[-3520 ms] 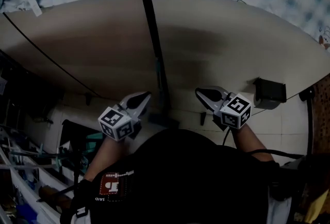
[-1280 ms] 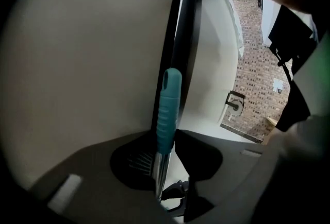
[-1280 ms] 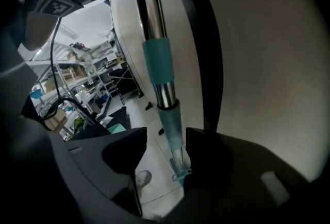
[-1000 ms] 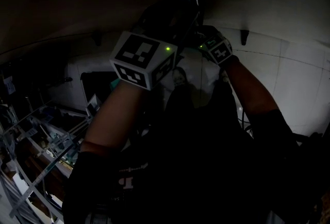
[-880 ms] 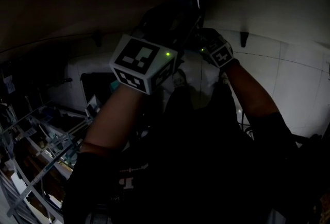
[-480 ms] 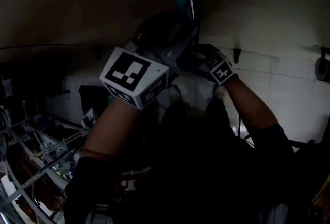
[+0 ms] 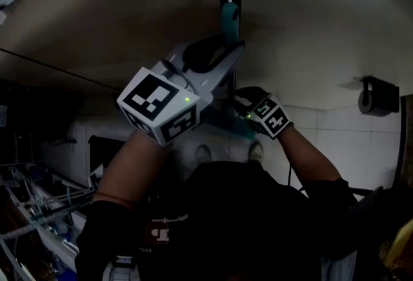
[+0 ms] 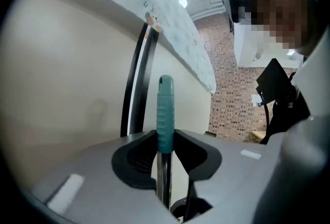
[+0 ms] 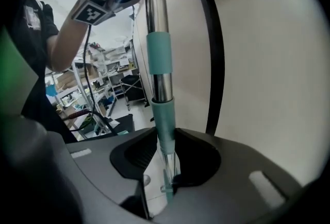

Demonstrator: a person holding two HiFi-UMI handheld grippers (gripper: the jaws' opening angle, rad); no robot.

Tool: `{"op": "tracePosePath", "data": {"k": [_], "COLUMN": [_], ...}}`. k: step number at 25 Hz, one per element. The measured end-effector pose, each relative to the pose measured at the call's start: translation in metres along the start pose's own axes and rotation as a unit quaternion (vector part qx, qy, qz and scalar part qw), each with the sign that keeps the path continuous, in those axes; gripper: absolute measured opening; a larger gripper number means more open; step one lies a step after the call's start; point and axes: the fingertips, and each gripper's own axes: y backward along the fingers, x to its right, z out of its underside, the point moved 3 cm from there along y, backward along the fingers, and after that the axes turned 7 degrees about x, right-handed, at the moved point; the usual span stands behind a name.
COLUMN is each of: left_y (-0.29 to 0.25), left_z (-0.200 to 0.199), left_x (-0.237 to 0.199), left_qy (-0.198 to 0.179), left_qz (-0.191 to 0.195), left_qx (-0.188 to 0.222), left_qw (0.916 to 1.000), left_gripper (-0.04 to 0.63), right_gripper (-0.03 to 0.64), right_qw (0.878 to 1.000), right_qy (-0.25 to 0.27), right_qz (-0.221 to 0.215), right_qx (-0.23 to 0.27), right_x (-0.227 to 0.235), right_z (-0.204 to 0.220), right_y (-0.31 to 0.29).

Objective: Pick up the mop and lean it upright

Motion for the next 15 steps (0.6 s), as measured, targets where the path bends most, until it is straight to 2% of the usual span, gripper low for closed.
{"op": "tracePosePath", "data": {"k": [7, 15], "left_y": [0.007, 0.014], "left_z": [-0.089, -0.176], "left_x": [0.016, 0.049], "left_qy": [-0.010, -0.037], "left_qz": [0.035, 0.090], "left_qx": [0.069, 0.101], "left_qw": [0.9969, 0.9901], "left_gripper": [0.100, 0.103], "right_gripper": [0.121, 0.121], "right_qw": [0.998, 0.994], "right_qy": [0.052, 0.082], "right_qz": [-0.007, -0.020], "right_qx": [0.036, 0.072], "right_x": [-0.016, -0.048], "right_z": [-0.073, -0.144], "right_y": [0.049, 0.096]}}
